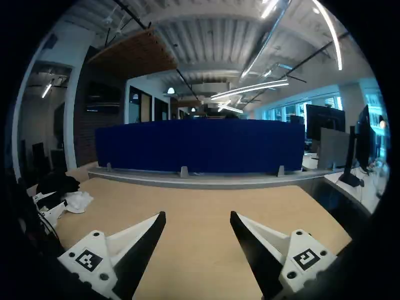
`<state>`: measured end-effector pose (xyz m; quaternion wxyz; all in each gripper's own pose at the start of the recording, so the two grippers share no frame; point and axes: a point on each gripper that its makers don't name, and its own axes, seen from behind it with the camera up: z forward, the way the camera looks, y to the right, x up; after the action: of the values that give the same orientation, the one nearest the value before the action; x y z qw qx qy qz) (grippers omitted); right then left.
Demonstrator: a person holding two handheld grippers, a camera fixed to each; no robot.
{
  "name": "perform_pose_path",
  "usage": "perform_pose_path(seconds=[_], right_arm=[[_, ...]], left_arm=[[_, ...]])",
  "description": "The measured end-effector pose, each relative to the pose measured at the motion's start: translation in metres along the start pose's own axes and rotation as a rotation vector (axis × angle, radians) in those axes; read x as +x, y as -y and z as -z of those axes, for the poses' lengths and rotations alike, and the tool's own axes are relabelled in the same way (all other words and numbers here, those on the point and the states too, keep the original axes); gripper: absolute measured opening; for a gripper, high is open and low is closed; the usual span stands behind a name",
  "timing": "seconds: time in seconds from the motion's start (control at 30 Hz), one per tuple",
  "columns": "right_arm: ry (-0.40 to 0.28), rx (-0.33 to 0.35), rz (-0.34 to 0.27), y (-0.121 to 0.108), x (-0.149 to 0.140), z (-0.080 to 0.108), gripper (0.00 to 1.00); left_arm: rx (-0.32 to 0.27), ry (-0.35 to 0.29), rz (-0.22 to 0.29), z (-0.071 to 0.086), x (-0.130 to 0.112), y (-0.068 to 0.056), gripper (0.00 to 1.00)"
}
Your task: Fold towel
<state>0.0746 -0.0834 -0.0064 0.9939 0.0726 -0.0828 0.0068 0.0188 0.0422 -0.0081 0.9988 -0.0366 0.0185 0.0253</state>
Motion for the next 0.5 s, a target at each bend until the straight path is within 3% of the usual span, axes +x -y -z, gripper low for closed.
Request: perform_pose_path(seconds=[0.5], right_arm=[[0.036,-0.004,0.018,0.004,-0.014,-0.011,1.0]], left_arm=[[0.044,0.017,0.045,-0.006,-0.025,0.023,0.89]])
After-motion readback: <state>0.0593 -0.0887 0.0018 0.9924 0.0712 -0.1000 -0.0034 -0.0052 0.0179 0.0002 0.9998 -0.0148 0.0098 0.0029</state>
